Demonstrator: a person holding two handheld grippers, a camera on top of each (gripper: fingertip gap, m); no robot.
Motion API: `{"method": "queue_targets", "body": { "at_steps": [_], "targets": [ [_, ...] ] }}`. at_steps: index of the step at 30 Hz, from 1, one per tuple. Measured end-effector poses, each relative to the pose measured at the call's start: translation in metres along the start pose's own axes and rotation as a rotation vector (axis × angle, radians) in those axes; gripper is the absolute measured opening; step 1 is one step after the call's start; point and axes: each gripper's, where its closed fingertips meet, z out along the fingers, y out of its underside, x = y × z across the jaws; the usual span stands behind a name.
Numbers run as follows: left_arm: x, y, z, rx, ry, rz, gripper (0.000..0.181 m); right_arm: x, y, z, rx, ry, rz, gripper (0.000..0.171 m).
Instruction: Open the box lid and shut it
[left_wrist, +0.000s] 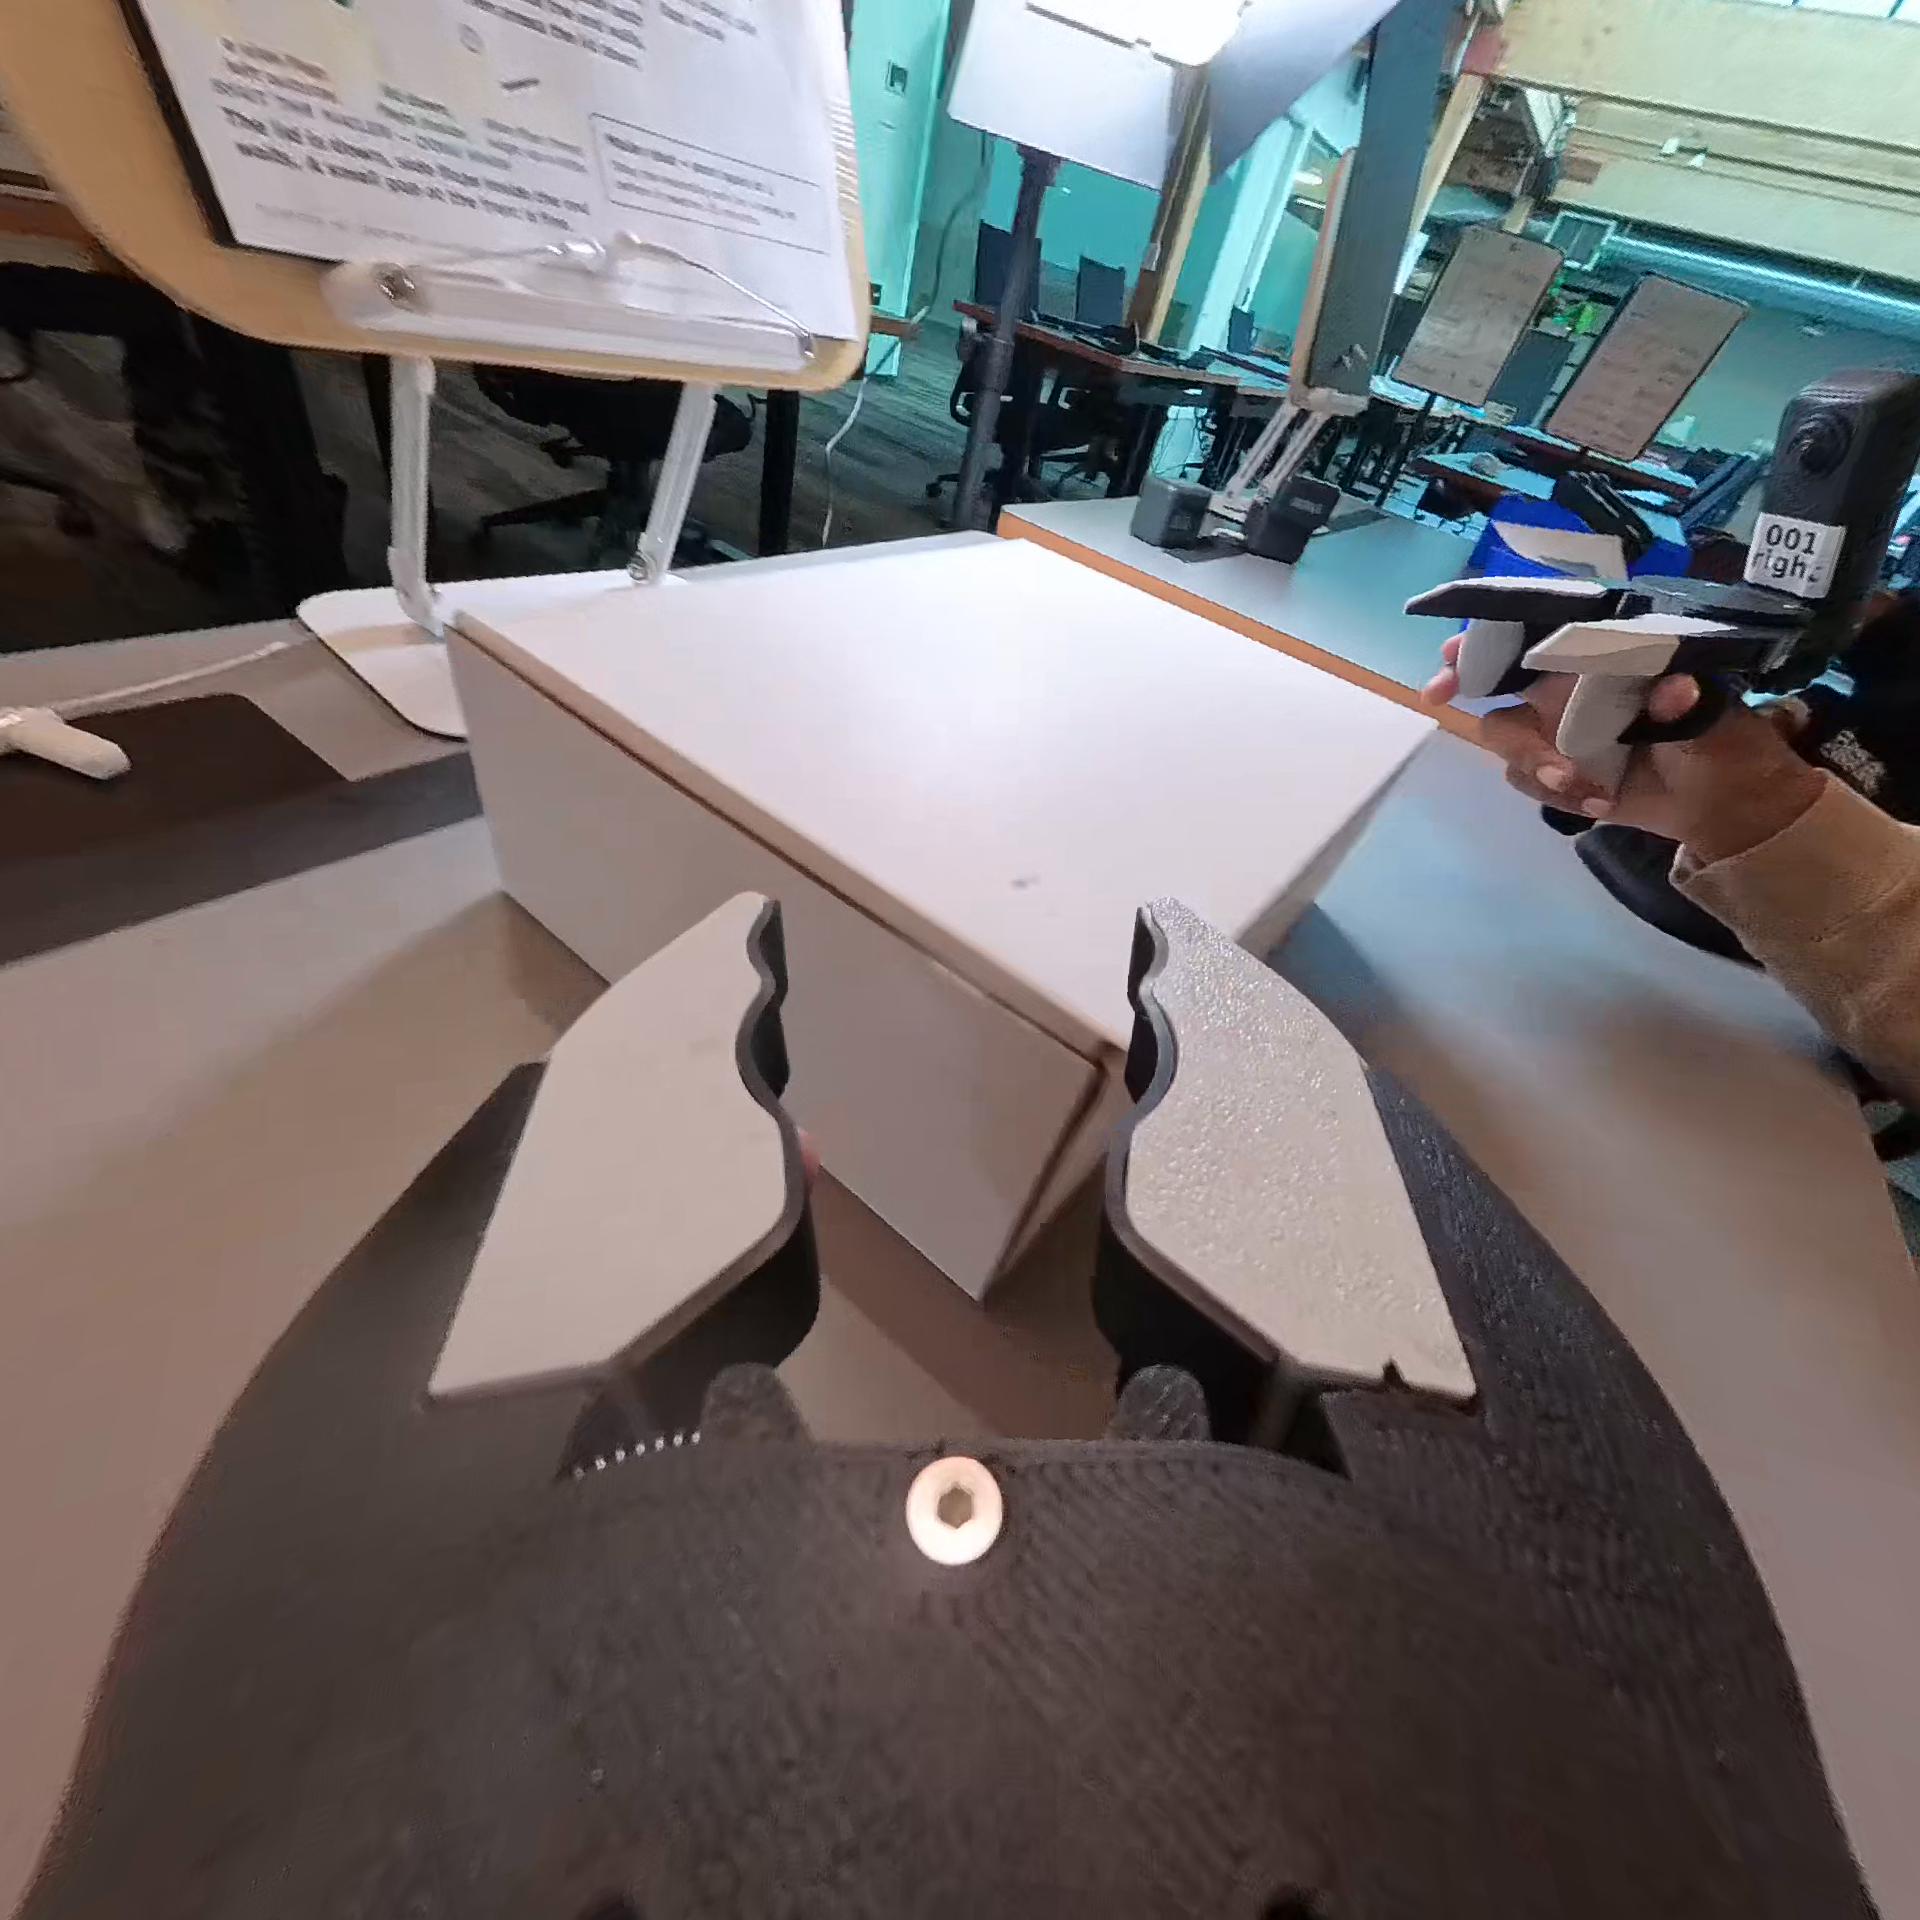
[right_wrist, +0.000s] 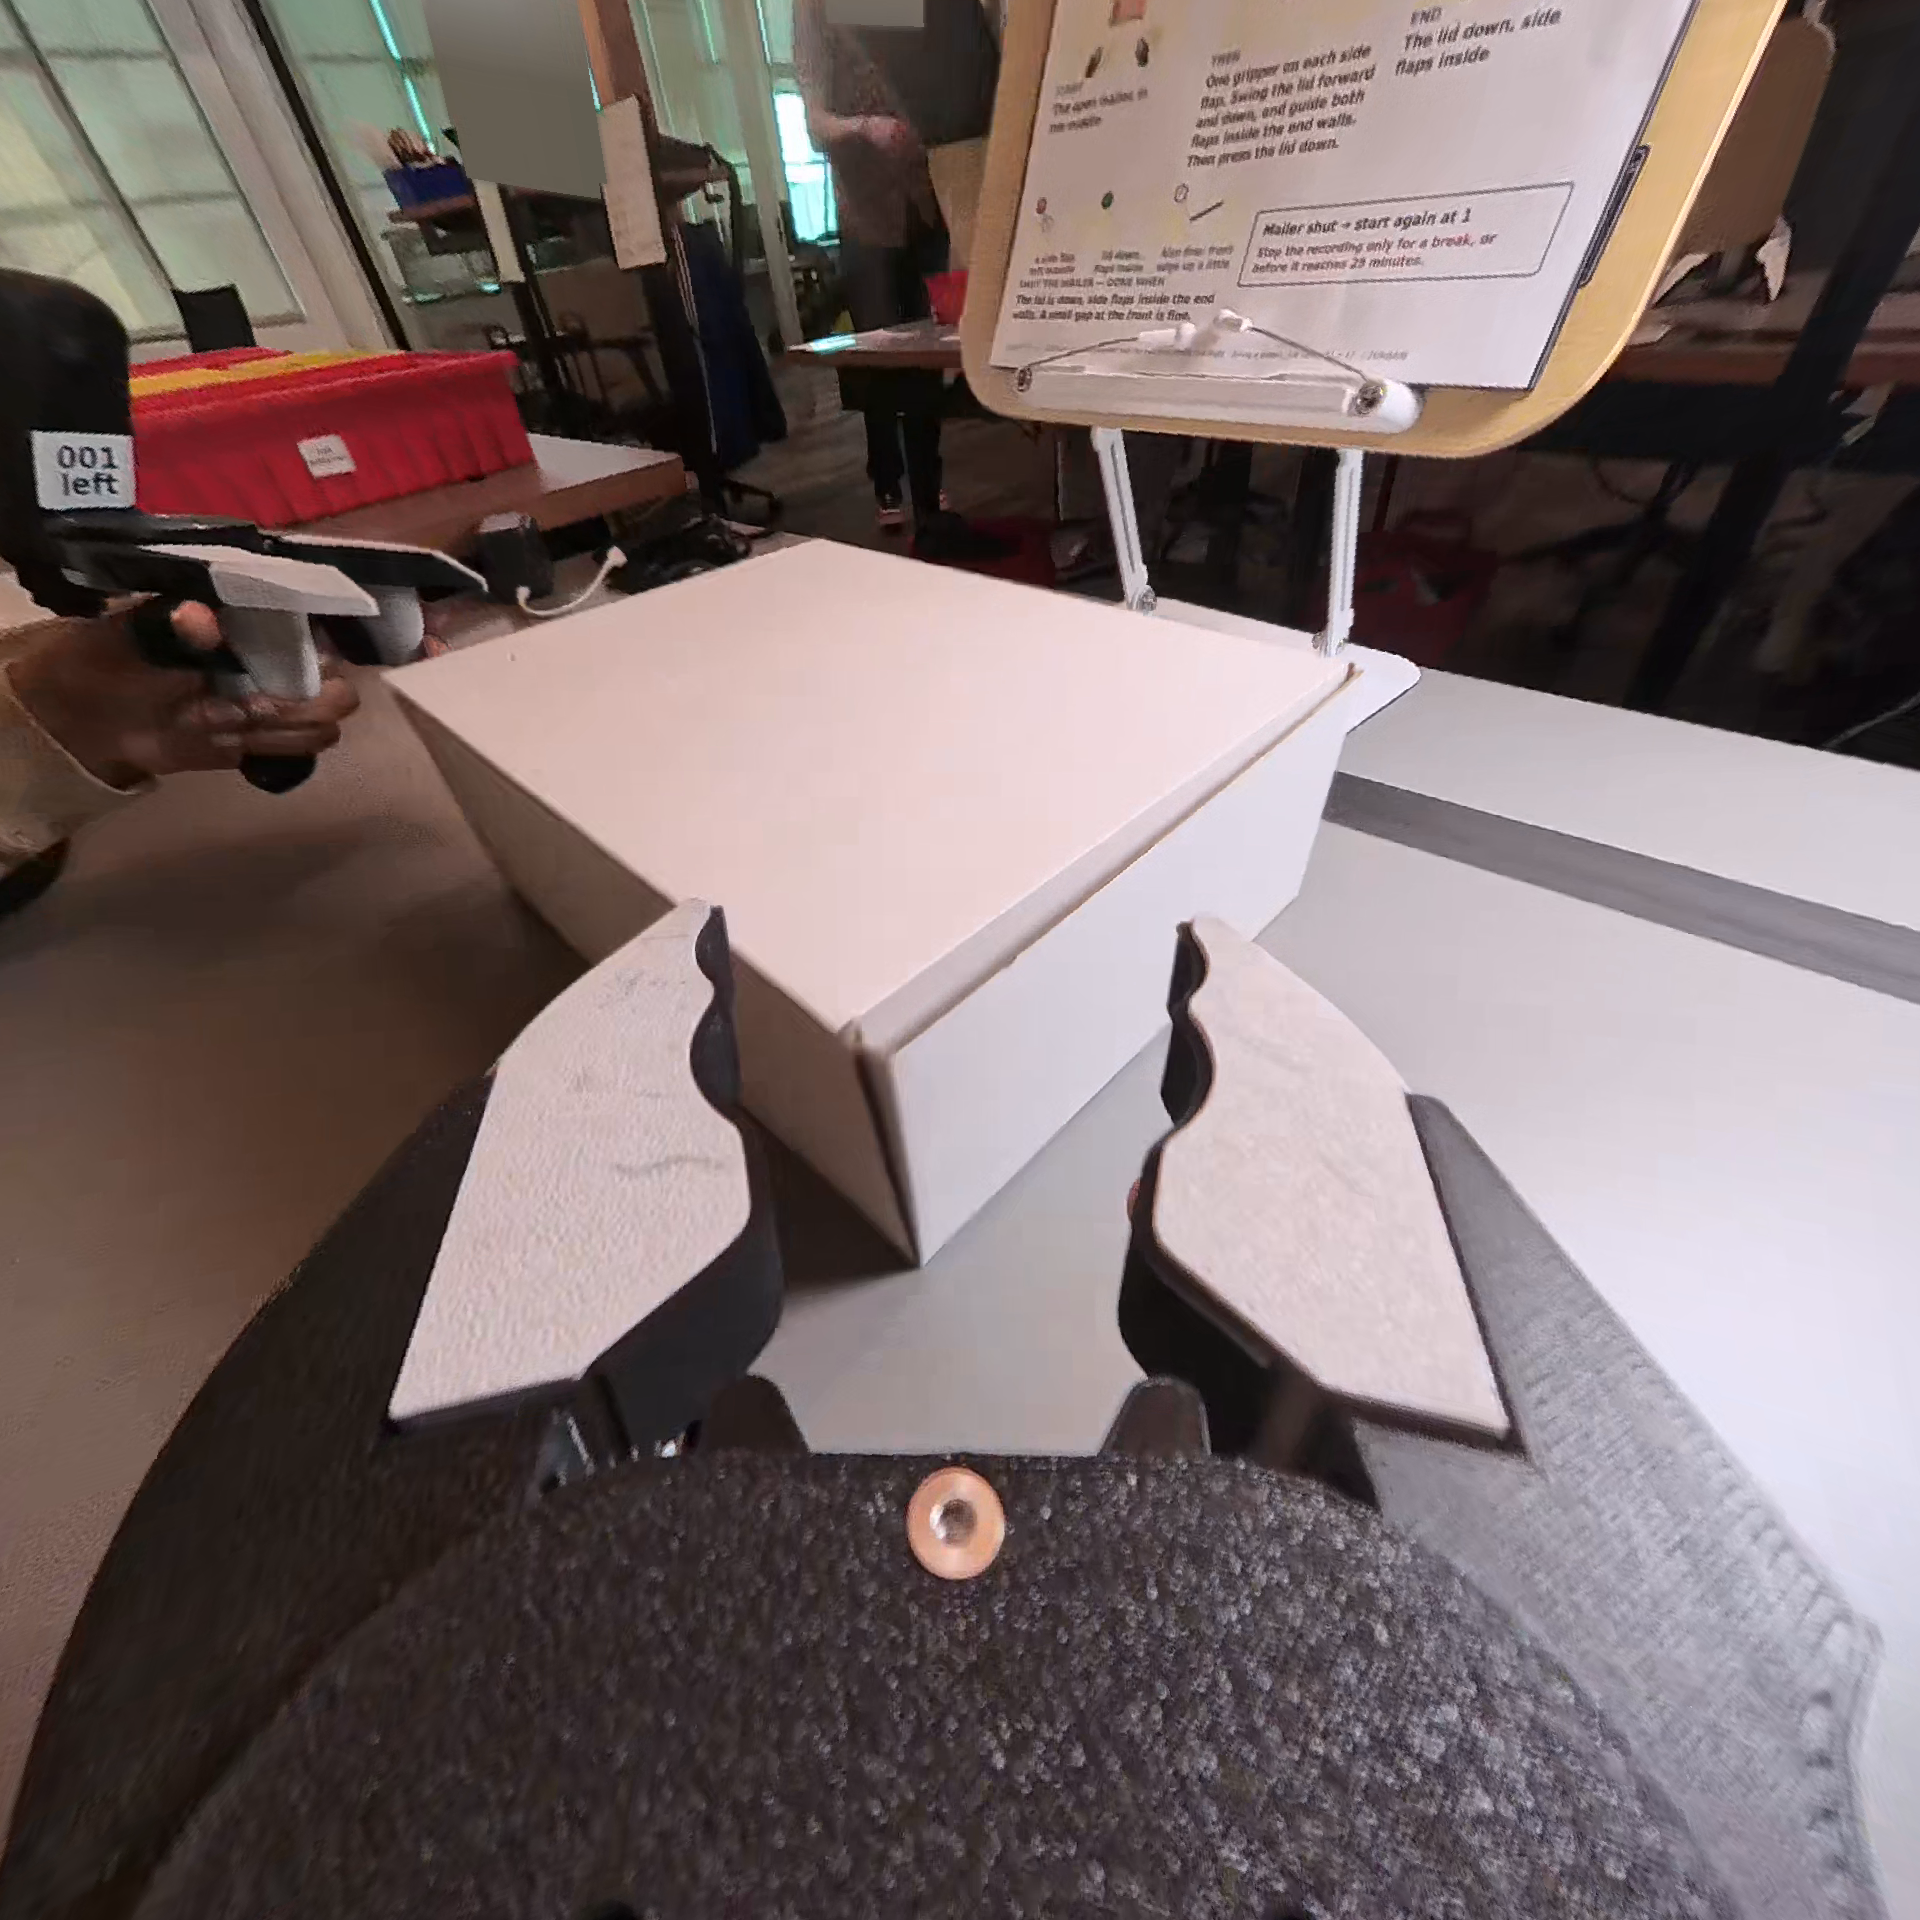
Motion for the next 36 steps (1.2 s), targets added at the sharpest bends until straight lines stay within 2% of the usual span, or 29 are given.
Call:
{"method": "queue_targets", "body": {
  "at_steps": [2, 5, 11, 21, 26, 30, 36],
  "targets": [
    [0.014, 0.013, -0.003, -0.008, -0.003, 0.027, 0.066, -0.010, 0.013, -0.009, 0.009, 0.046, -0.037, 0.081],
    [0.028, 0.031, 0.002, -0.035, -0.034, 0.070, 0.069, -0.015, 0.037, -0.004, -0.017, 0.107, -0.090, 0.082],
    [0.028, 0.043, 0.002, -0.037, -0.243, 0.232, 0.072, -0.013, 0.059, 0.014, -0.089, 0.237, -0.188, 0.086],
    [0.054, 0.056, -0.029, -0.012, -0.369, 0.171, 0.071, -0.047, 0.063, -0.012, -0.058, 0.393, -0.125, 0.088],
    [0.045, 0.058, -0.056, 0.051, -0.536, 0.108, 0.070, -0.049, 0.061, -0.036, -0.001, 0.512, -0.056, 0.087],
    [0.040, 0.056, -0.071, 0.141, -0.682, 0.023, 0.064, -0.063, 0.063, -0.028, -0.021, 0.504, 0.015, 0.089],
    [0.070, 0.071, -0.033, 0.076, -0.613, -0.012, 0.070, -0.103, 0.072, 0.006, -0.071, 0.393, 0.003, 0.093]
  ]
}}
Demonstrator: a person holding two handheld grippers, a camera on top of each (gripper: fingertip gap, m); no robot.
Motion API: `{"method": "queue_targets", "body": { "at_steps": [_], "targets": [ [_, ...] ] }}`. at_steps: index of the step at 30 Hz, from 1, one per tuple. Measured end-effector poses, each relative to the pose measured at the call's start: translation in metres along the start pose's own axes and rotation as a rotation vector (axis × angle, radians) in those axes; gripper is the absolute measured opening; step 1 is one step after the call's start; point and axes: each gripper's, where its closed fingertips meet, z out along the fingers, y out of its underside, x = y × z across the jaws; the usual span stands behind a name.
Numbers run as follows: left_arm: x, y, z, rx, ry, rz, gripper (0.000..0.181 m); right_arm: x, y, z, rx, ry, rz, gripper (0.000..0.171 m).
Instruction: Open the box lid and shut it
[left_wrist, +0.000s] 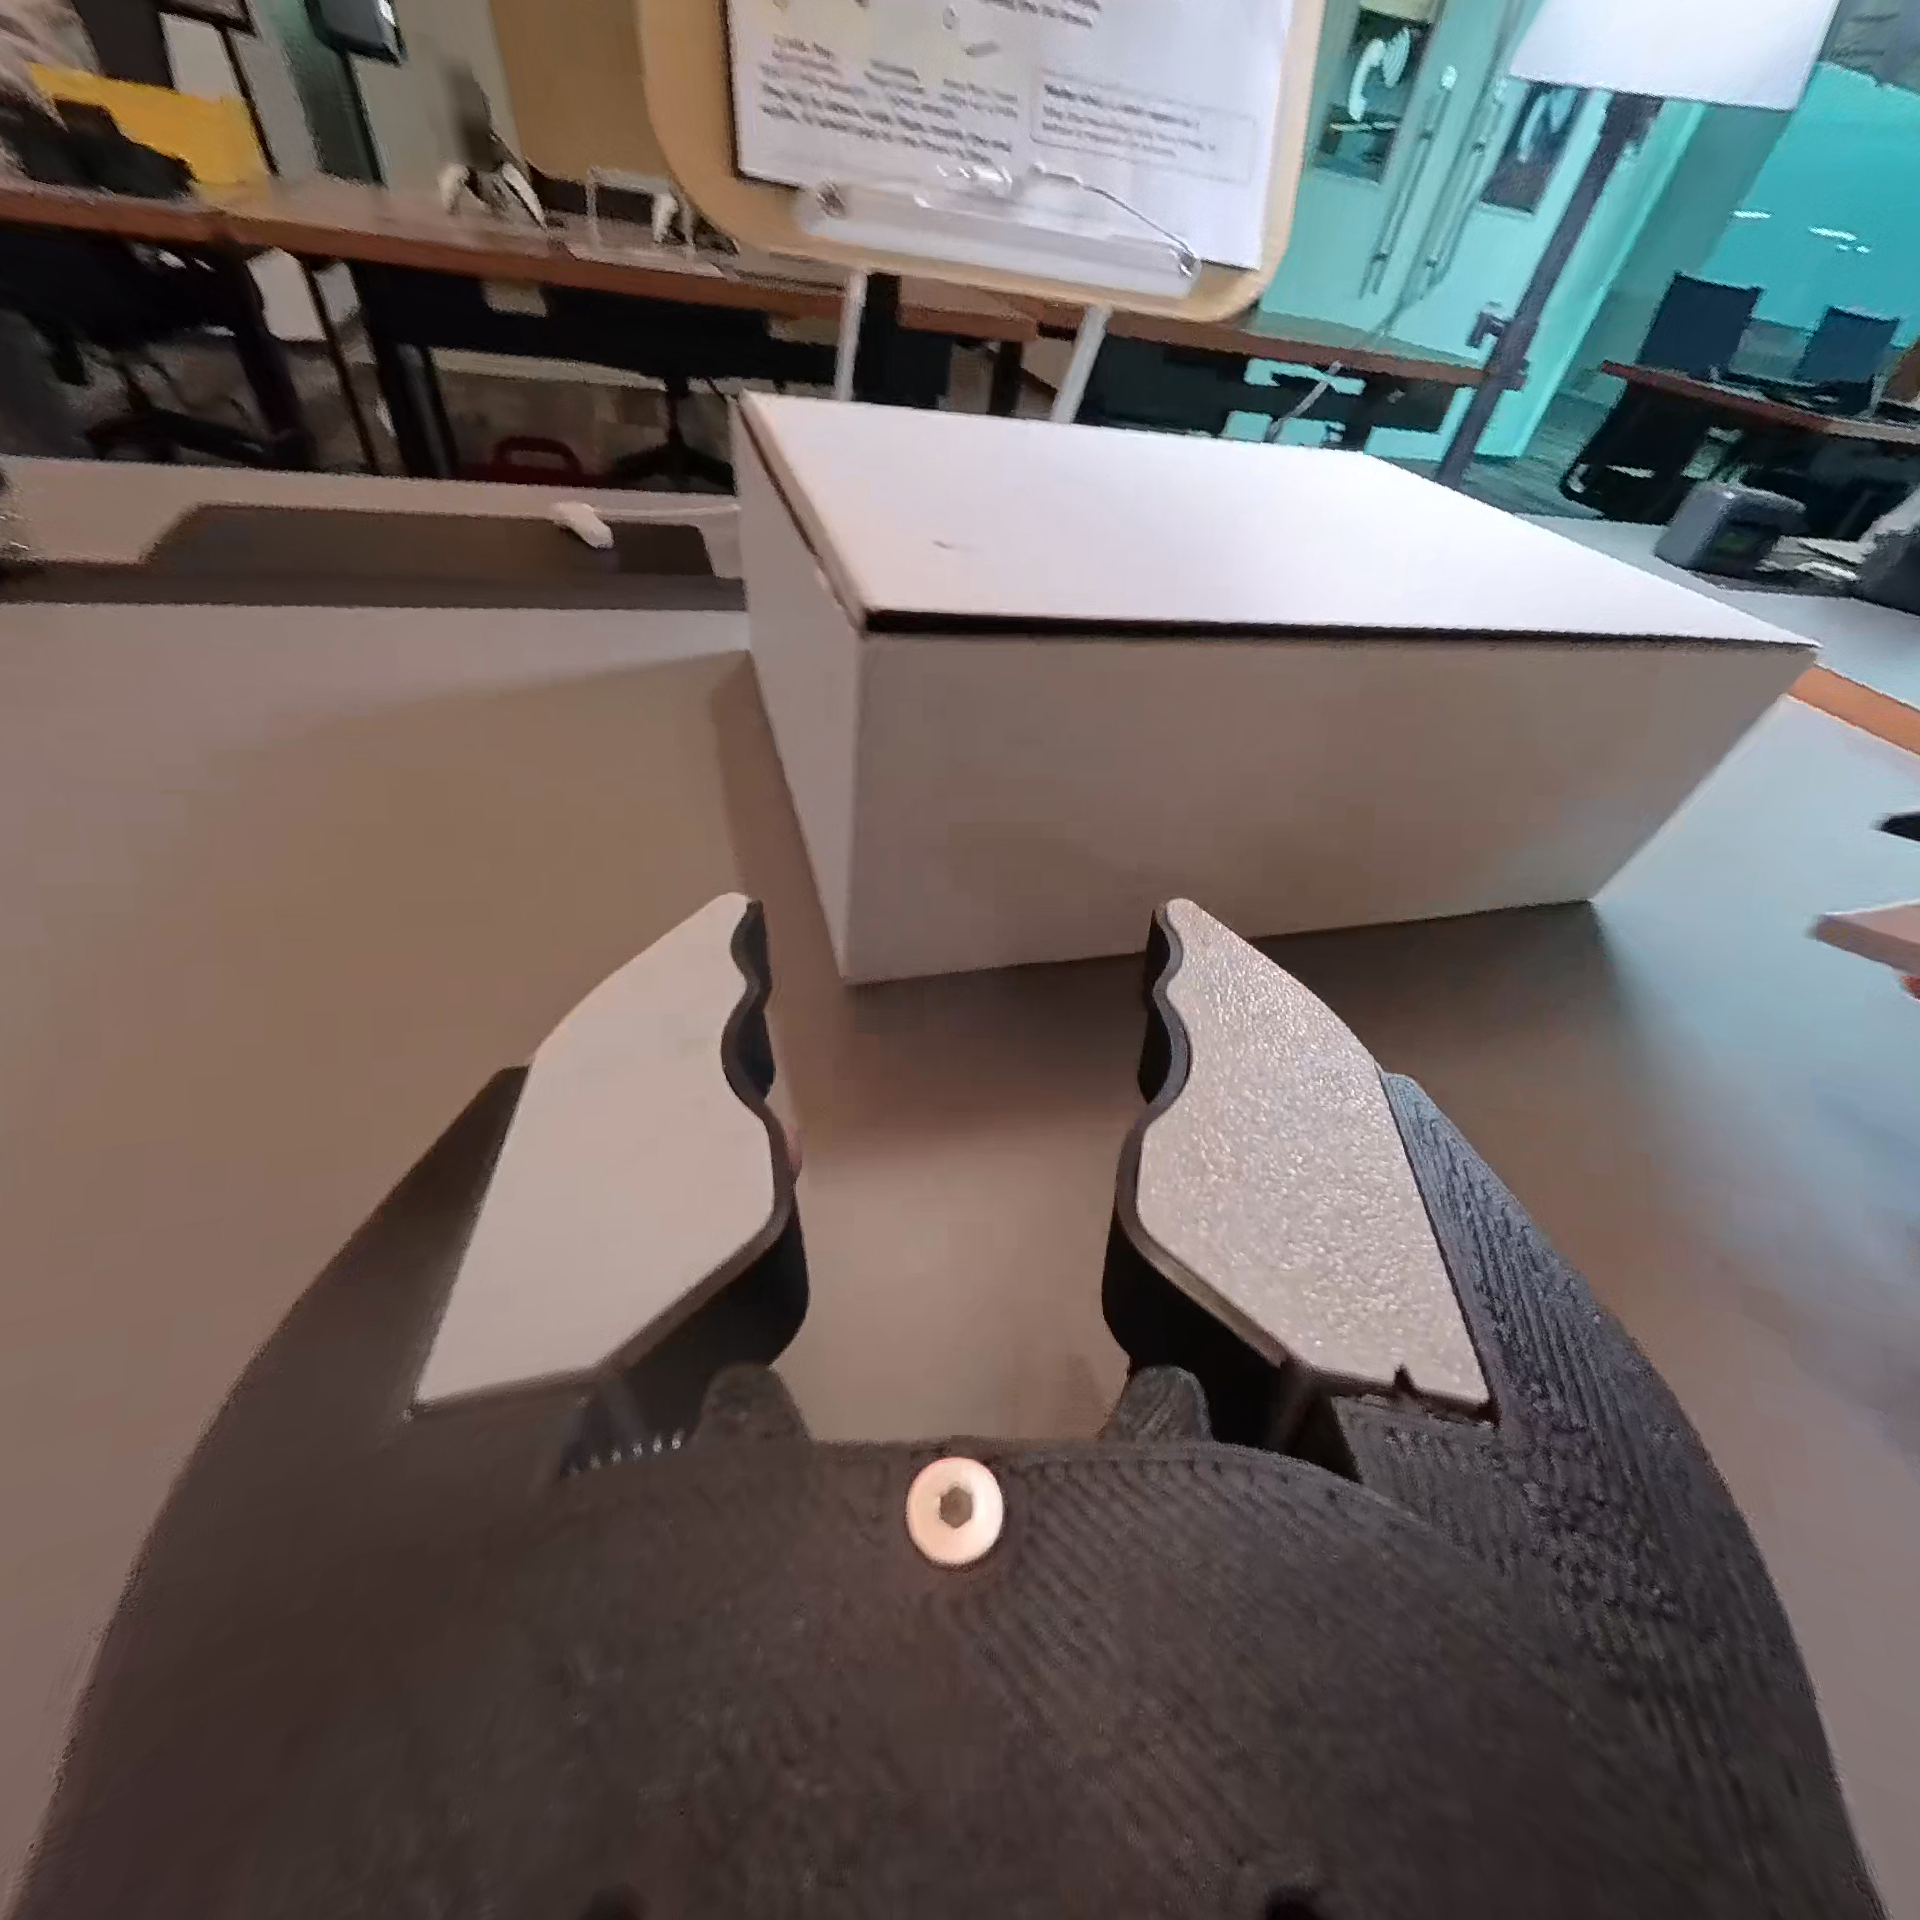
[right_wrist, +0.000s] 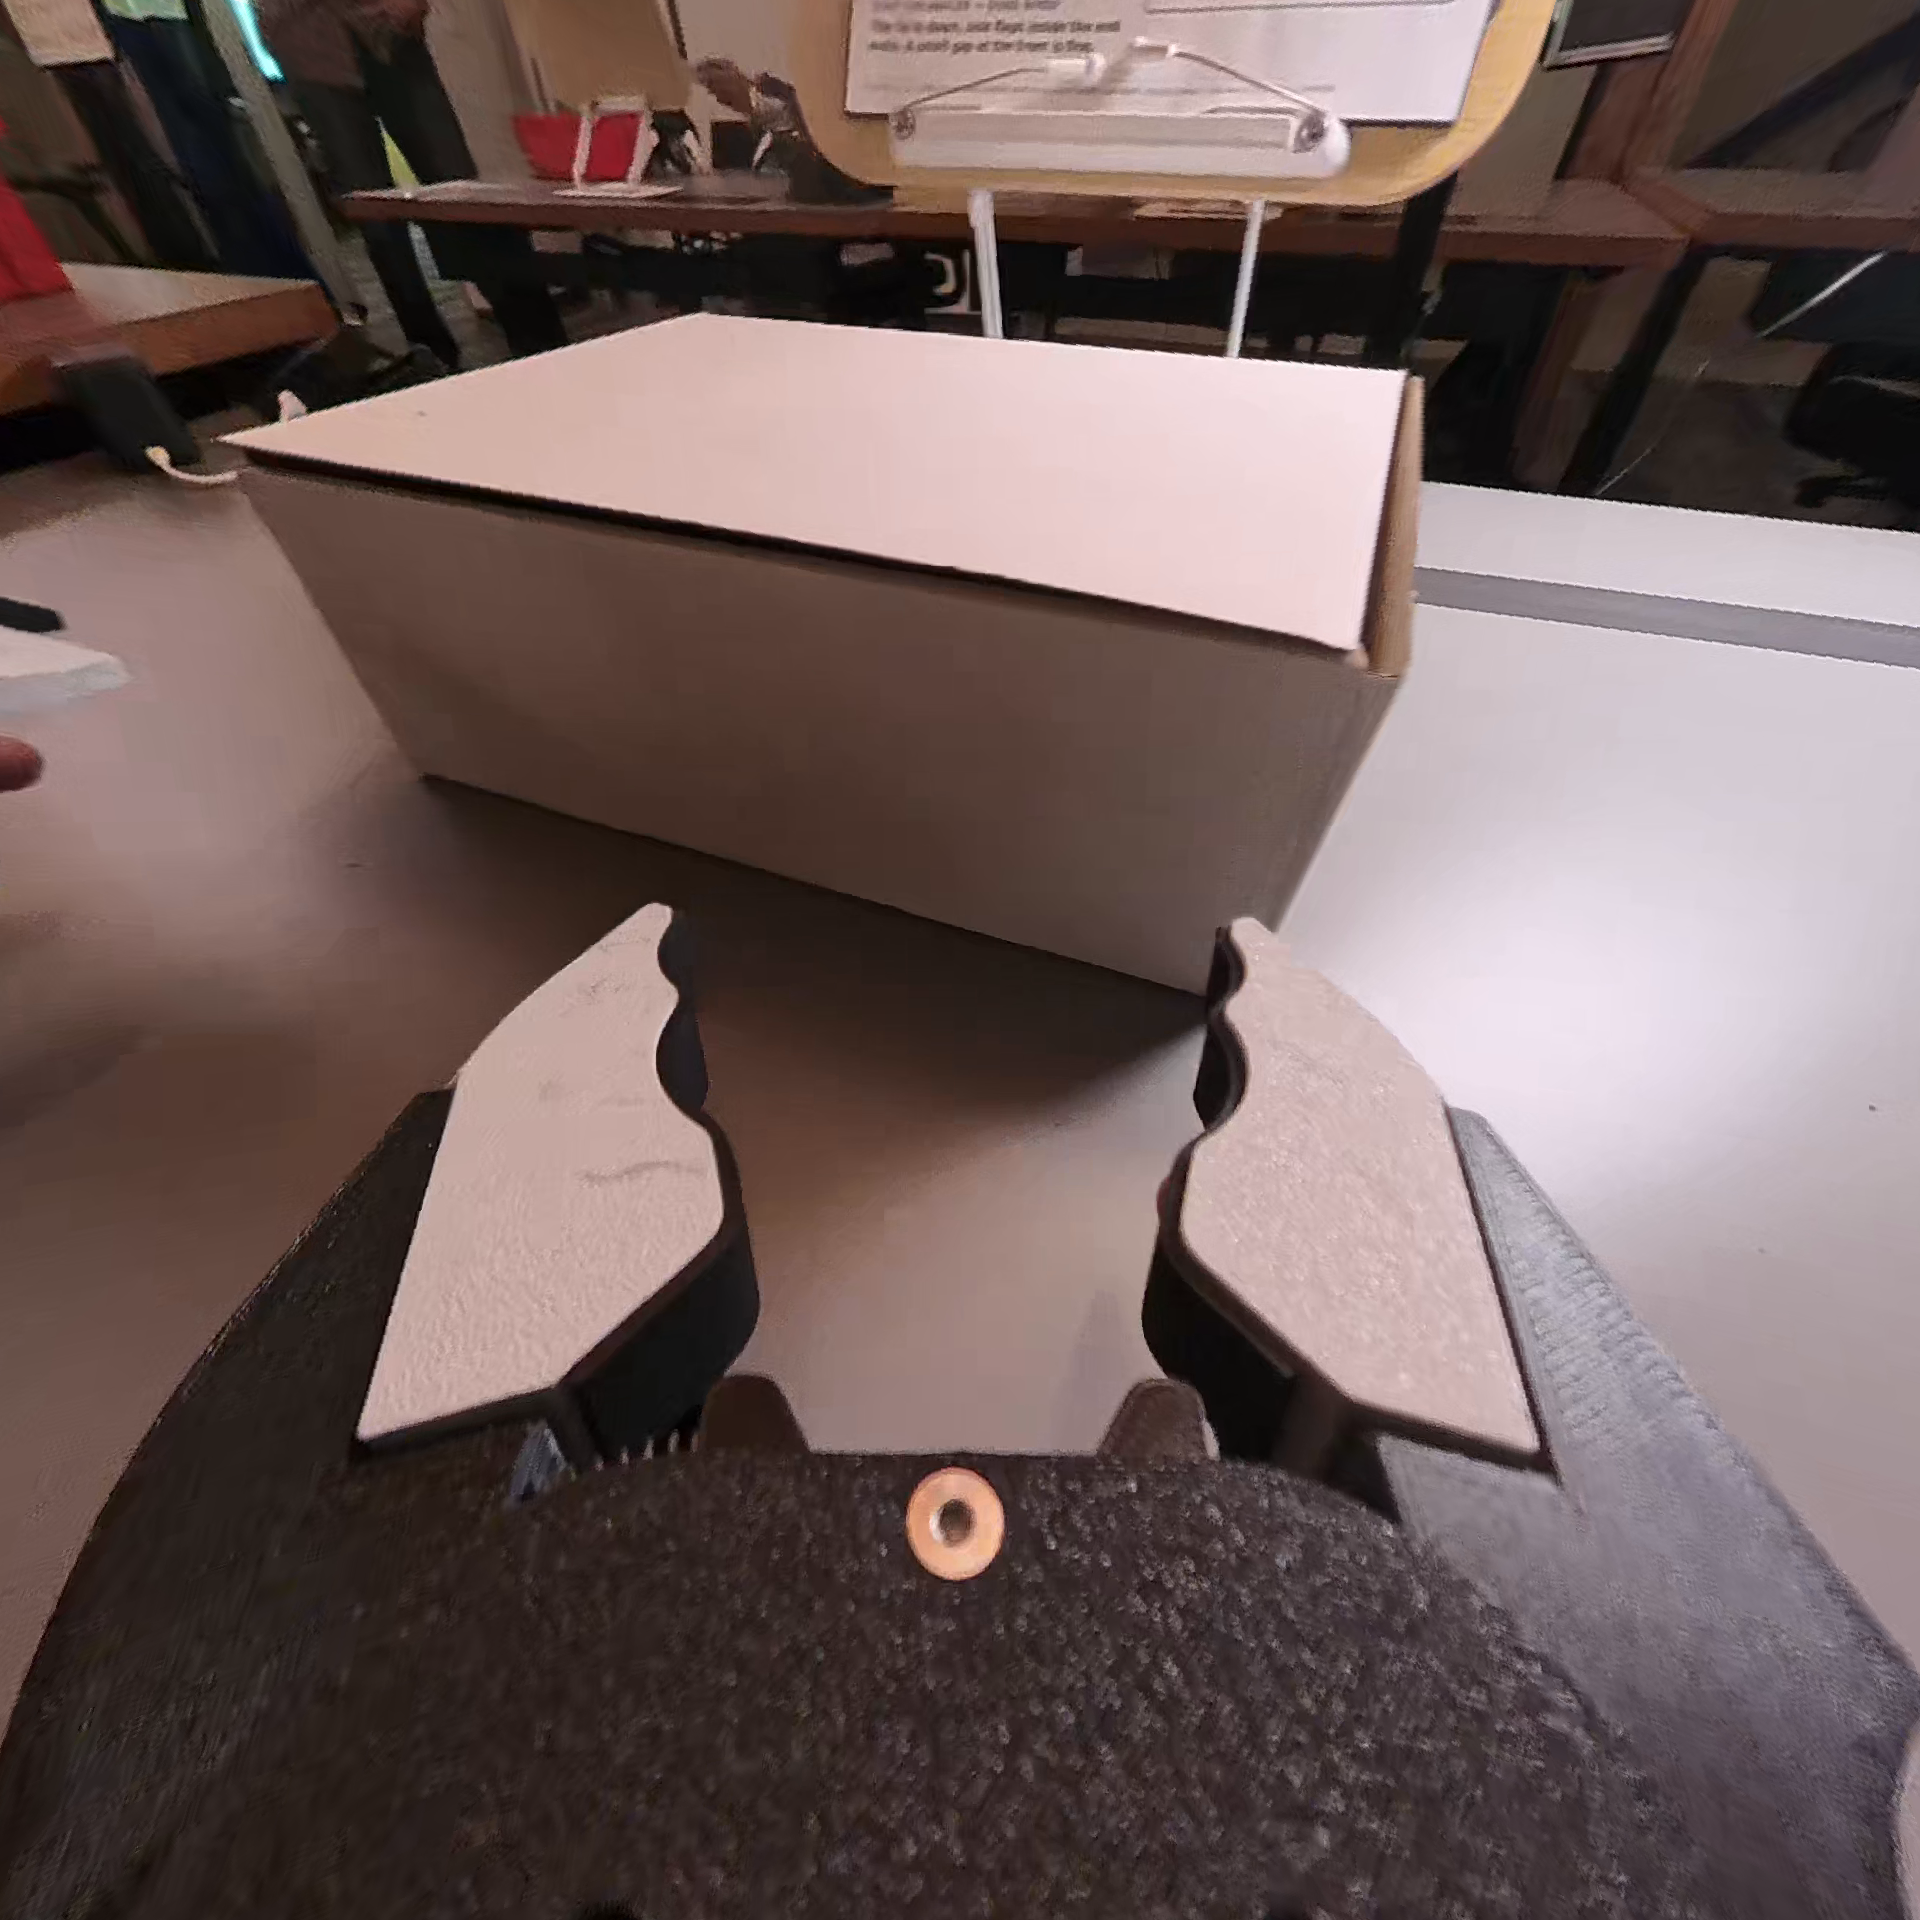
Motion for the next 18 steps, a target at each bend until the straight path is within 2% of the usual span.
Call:
{"method": "queue_targets", "body": {
  "at_steps": [8, 18],
  "targets": [
    [0.031, 0.010, 0.003, -0.041, 0.037, 0.069, 0.070, -0.012, 0.003, 0.004, -0.022, -0.008, -0.045, 0.091],
    [0.031, 0.009, 0.001, -0.041, 0.035, 0.076, 0.068, -0.009, 0.000, -0.001, -0.012, 0.001, -0.057, 0.090]
  ]
}}
